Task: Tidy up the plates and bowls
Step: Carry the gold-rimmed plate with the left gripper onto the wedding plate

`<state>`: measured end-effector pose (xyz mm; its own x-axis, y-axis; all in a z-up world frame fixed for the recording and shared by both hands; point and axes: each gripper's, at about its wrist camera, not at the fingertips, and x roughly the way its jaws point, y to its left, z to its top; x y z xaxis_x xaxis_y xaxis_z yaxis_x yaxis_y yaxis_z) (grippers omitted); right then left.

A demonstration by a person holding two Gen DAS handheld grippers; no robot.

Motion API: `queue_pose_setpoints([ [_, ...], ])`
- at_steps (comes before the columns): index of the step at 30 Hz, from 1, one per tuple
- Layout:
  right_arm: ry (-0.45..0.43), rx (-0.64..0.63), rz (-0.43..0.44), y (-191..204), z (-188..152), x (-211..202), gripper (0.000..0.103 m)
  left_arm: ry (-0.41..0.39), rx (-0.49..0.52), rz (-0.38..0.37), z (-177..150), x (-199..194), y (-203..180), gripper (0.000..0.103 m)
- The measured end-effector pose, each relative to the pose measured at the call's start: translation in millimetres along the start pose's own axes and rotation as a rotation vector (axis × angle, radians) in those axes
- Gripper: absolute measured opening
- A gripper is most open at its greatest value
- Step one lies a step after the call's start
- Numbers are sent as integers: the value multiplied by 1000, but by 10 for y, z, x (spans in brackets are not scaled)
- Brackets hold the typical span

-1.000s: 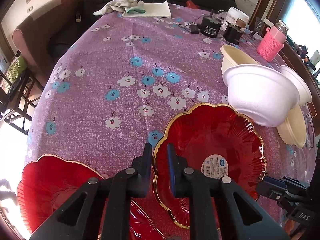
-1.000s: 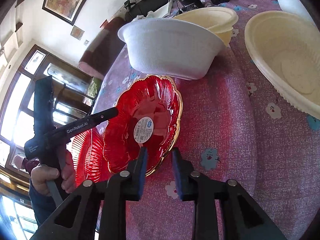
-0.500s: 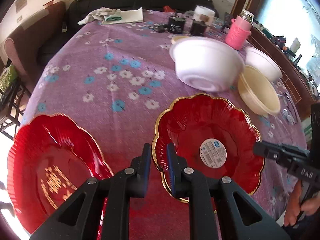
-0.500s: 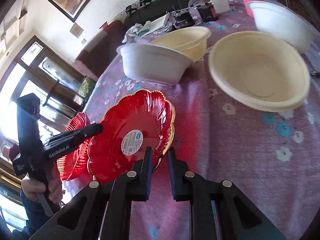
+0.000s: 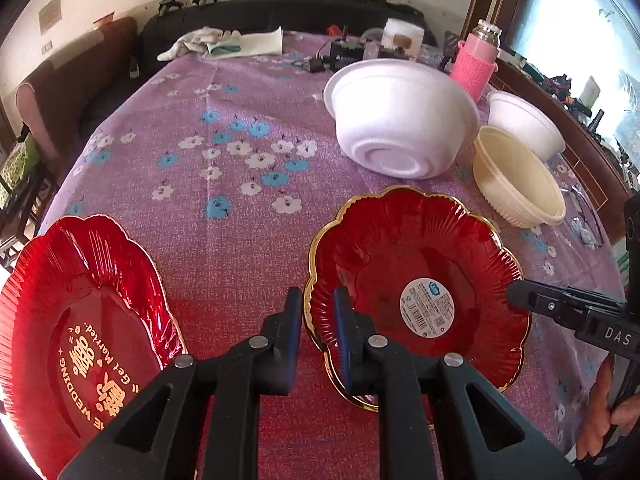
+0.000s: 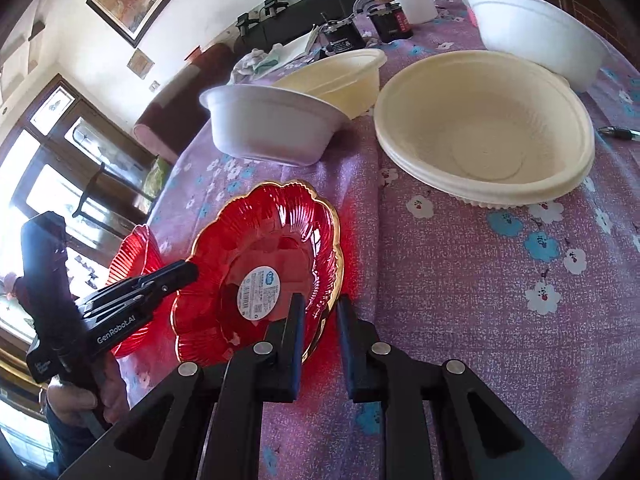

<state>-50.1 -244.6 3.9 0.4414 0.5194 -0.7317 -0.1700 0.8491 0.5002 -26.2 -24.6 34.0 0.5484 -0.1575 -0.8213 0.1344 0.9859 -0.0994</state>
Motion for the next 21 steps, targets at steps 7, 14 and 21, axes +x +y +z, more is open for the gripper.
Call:
queue_pose_setpoints([
  [7,-47,-17,-28,36,-30,-135,17,-64,2,0,-77,-181,-62,15],
  [14,-79,-64,-19,240,-22,-253,17,-124,-27,-1,-102,-464,59,15],
  [21,-89,-129,3,580,27,-267,17,-173,-73,25,-162,-722,307,15],
])
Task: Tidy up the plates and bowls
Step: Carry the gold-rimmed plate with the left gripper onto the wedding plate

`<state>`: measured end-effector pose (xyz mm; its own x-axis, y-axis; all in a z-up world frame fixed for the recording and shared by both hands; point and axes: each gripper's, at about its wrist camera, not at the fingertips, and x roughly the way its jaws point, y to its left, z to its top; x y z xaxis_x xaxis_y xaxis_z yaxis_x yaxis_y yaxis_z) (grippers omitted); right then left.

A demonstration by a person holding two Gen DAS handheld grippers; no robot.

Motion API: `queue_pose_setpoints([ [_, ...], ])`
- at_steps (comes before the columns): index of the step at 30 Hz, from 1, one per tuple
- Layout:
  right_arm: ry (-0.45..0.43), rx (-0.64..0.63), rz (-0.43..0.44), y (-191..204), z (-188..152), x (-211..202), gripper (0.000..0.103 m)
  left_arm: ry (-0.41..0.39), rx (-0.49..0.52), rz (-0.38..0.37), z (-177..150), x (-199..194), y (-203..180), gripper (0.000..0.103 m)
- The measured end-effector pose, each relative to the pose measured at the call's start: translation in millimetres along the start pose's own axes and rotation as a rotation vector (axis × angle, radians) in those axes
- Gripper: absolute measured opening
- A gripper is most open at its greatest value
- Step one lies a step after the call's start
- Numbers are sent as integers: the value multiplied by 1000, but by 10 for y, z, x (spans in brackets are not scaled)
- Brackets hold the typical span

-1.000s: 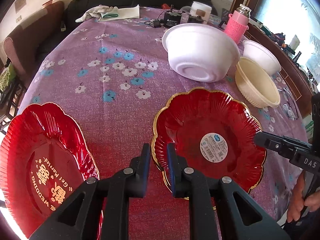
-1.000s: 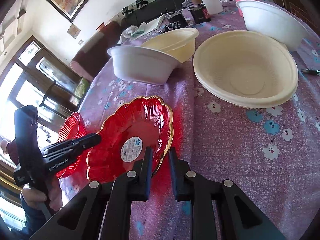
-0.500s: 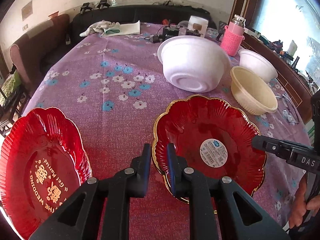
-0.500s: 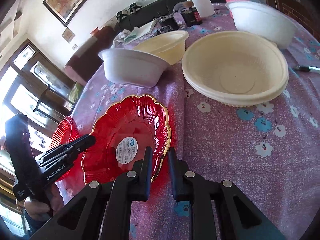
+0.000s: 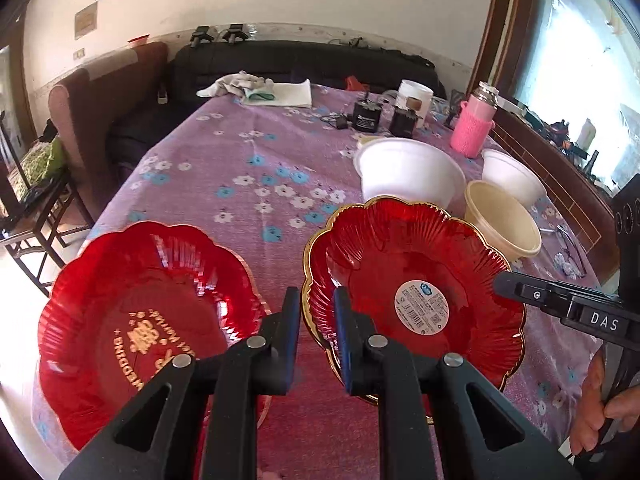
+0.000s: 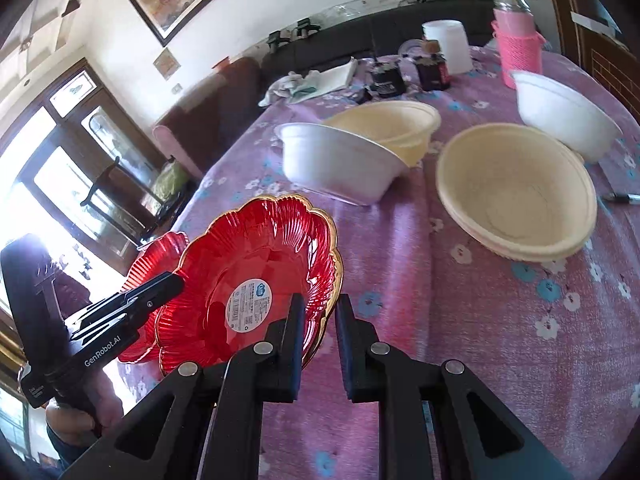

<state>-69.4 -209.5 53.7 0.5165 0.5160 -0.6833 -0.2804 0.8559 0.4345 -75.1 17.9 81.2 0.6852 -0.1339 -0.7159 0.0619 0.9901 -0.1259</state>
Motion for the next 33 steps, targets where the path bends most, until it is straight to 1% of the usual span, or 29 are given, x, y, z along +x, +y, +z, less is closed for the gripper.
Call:
queue_pose_setpoints([
  [5,18,-39,20,248,72,122,17,-31,-49,24,-23,-157,258,15],
  [12,41,-87,51,587,134,317,17,-52,-100,54,-91,-321,593,15],
  [21,93,-148,81,957,135,634,17,-65,-176,98,-228,-468,990,15],
  [28,133,-181,96,1172,101,893,17,-74,-225,125,-305,-551,1259,15],
  [33,148,-206,105,1313,112,1035,17,-65,-259,142,-383,-562,1439,15],
])
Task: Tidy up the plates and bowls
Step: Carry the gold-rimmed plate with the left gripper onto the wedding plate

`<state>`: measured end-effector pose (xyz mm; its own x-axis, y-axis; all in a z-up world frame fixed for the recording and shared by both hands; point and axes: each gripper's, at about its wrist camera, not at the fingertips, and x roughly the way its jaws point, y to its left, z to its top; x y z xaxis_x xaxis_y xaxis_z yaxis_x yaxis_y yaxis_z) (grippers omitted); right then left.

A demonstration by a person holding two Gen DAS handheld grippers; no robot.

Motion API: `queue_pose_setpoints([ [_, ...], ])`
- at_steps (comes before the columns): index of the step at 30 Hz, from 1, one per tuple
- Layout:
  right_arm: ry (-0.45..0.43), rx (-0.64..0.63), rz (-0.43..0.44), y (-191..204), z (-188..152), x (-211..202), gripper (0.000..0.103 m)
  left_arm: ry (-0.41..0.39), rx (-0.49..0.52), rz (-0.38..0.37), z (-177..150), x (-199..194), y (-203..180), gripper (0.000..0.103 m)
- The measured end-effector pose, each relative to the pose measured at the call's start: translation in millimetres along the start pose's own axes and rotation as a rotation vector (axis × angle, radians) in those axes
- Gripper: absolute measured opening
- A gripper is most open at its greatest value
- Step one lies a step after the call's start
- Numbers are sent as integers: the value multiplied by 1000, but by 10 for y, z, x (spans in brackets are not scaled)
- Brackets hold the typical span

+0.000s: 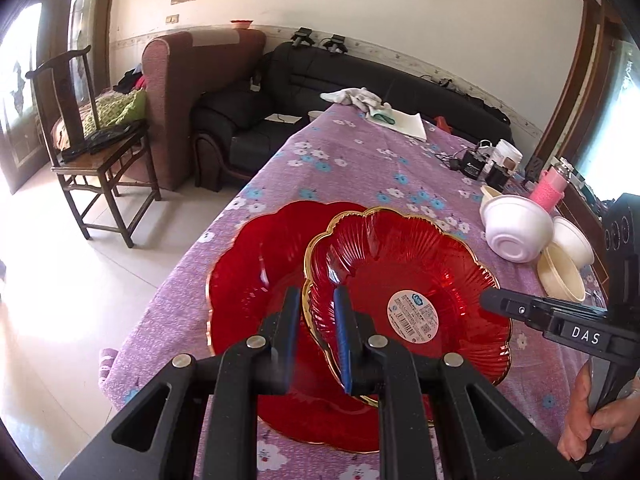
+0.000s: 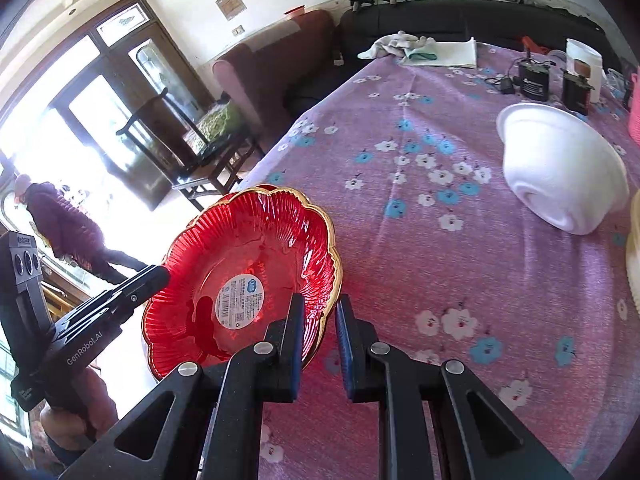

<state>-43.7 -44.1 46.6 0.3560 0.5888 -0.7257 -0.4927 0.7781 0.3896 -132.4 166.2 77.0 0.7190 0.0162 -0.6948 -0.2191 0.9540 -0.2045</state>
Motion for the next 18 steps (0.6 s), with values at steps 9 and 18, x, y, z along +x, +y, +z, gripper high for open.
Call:
queue_pose_setpoints([
  [9,40,-40,-12,188,68,271,18,31,-54,22,-43,127,258,15],
  [18,69,-79,-36,287,108,469,18,37,-56,64,-41,195,333,16],
])
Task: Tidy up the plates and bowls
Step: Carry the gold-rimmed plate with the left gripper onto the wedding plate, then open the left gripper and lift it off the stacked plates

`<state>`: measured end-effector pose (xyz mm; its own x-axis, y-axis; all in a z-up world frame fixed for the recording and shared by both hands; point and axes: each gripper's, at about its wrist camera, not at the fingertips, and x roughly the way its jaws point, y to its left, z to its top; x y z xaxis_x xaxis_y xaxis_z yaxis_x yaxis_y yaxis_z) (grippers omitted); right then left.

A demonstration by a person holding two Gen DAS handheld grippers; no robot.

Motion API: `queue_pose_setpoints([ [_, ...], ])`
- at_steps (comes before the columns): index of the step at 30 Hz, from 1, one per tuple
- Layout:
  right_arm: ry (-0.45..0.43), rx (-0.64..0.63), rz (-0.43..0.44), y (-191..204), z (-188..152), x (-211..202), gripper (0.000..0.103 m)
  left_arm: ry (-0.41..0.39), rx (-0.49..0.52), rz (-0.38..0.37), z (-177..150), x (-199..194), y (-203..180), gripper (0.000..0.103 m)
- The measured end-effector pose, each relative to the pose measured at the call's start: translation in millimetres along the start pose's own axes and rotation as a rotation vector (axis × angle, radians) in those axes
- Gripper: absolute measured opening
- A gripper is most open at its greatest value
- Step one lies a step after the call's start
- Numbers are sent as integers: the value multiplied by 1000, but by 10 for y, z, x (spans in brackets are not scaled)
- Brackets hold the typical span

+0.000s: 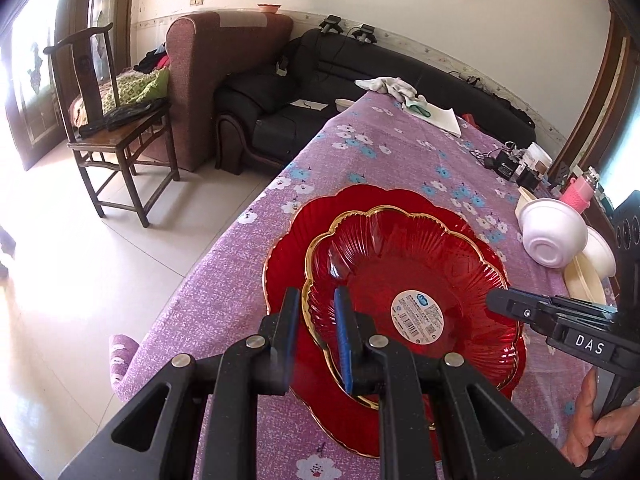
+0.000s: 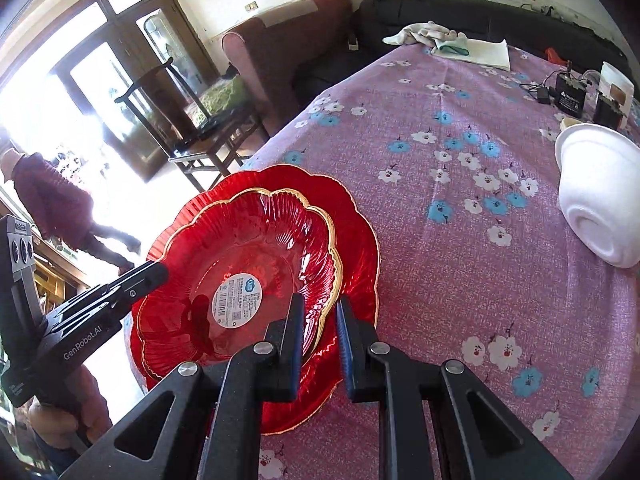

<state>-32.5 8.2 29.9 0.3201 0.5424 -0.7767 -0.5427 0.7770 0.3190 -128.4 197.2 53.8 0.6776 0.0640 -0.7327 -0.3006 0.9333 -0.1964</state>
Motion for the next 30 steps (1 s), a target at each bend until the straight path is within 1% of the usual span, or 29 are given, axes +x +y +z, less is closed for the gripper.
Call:
queue_pose_setpoints([
  [1,9,-2,-1,2,9,30,17,1,2,8,5,3,-1,17],
  [3,25,-18,-7,35,11,71,18,7,7,10,17,7,-1,28],
  [5,38,-27,-14,62,14,108,18,16,25,2,21,16,-40,35],
  [7,42,-32,-32,73,25,137,18,26,51,2,20,34,-103,45],
  [8,43,-33,-37,69,30,147,18,33,66,0,18,46,-139,52],
  [9,46,-34,-41,69,35,152,18,38,78,4,15,56,-172,57],
  [10,50,-36,-45,71,40,158,18,40,85,9,11,57,-194,59],
  [12,57,-44,-57,80,48,170,18,47,99,13,12,65,-235,65],
  [16,84,-54,-68,92,75,200,18,71,104,-2,15,74,-253,72],
  [20,101,-58,-66,91,100,191,20,95,131,3,16,100,-311,79],
  [27,94,-49,-33,68,107,140,26,98,146,28,34,114,-386,86],
  [30,90,-48,-28,72,104,117,26,94,140,24,39,98,-376,87],
])
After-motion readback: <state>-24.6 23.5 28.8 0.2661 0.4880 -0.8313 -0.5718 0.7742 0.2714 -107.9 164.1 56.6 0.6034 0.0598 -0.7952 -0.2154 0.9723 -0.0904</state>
